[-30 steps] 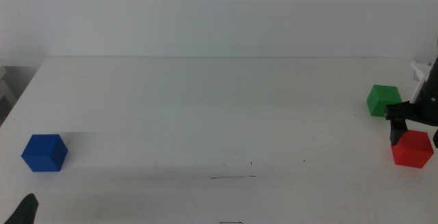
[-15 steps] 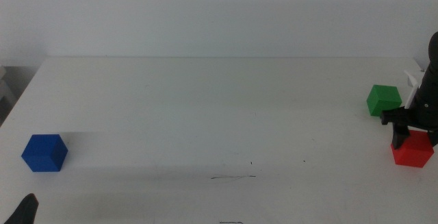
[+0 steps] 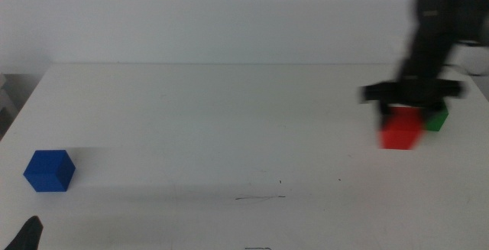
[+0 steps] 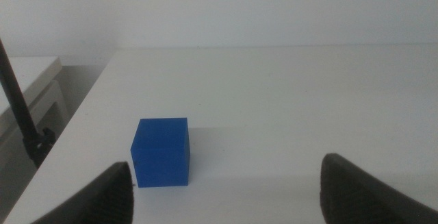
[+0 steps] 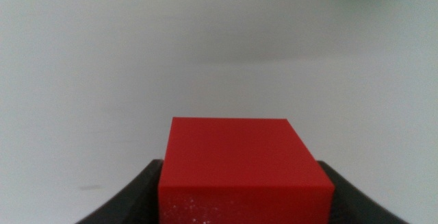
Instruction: Stack red cubes first, then green, then blue cubes in a specific spot.
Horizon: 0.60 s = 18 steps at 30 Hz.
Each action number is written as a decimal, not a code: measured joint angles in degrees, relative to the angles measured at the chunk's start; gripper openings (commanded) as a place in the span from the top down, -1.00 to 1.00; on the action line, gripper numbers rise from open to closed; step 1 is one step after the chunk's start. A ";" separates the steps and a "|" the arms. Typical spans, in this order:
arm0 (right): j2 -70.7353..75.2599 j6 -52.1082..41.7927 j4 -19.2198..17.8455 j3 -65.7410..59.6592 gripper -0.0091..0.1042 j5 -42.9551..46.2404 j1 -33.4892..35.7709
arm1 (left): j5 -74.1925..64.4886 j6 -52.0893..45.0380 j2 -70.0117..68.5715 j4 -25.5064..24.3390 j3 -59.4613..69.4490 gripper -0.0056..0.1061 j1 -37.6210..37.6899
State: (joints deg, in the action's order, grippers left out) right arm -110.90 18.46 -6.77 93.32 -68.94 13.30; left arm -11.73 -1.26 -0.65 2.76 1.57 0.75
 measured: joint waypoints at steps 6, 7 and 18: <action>-8.75 5.39 1.25 10.09 0.86 -0.61 13.58 | 0.00 0.00 0.00 0.00 0.00 -0.77 0.00; -10.20 6.27 1.70 11.69 0.86 -0.56 15.40 | 0.00 0.00 0.00 0.00 0.00 -0.77 0.00; -16.52 10.91 8.71 18.39 0.86 -0.79 22.18 | 0.00 0.00 0.00 0.00 0.00 -0.77 0.00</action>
State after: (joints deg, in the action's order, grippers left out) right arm -127.42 29.37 1.94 111.71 -69.73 35.48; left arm -11.73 -1.26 -0.65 2.76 1.57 0.75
